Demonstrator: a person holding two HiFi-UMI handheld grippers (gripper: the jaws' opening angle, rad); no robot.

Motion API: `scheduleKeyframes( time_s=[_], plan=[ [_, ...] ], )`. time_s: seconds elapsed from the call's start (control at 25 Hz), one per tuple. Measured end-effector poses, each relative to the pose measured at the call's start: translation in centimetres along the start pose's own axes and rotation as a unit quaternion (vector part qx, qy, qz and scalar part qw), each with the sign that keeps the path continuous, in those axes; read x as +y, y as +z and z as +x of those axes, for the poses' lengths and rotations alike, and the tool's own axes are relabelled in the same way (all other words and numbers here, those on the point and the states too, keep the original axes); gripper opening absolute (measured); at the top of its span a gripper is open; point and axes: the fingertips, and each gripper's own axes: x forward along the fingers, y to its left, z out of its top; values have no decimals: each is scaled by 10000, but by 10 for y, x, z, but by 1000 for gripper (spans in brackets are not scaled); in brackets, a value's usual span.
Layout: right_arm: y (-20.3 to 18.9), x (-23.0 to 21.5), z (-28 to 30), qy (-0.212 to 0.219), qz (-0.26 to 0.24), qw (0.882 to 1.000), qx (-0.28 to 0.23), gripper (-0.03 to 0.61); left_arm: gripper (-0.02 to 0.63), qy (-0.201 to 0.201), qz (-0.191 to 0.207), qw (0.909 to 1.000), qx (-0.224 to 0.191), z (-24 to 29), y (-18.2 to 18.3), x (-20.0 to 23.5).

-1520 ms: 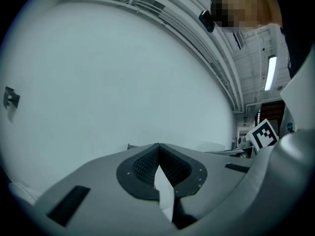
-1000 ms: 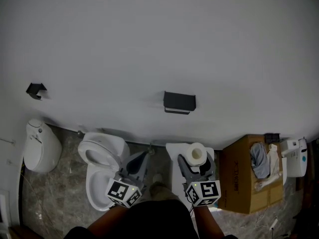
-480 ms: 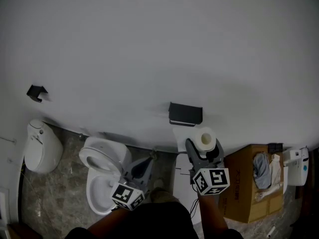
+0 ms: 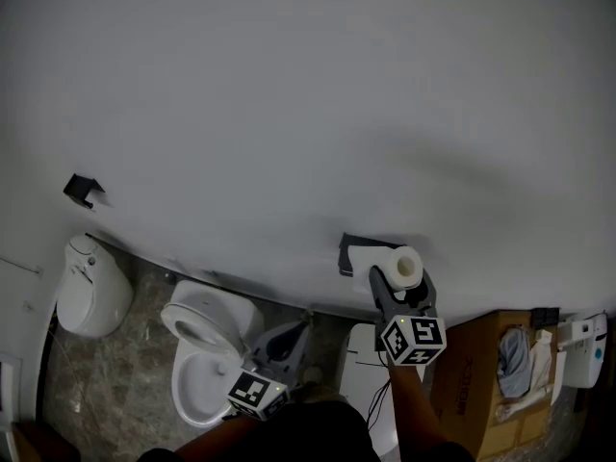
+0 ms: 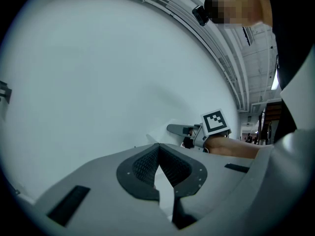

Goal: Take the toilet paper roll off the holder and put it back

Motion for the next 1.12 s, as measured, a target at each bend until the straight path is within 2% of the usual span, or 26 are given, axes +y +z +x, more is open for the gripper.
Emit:
scheduleKeyframes(
  time_s=[0.16,0.44,0.6,0.76,0.96,1.12],
  plan=[
    [-14,-16,33,-45,-99,9998,163,363,15,43,156,9998,76,13,-5,12],
    [-36,-25,67,-63,-318,9986,417,364,15,161,0,9997,184,30,-11,21],
    [-47,-29,77,-103,-482,9976,483,364,15,178,-110,9995,219,39,-10,17],
    [-56,-35,84,-182,-603,9962,597,364,15,97,165,9996,230,41,-21,21],
    [-58,-35,87,-192,-761,9951,600,364,15,209,-136,9994,254,48,-13,15],
    [-59,-35,88,-220,-777,9951,574,365,15,113,90,9995,278,47,-30,19]
  ],
)
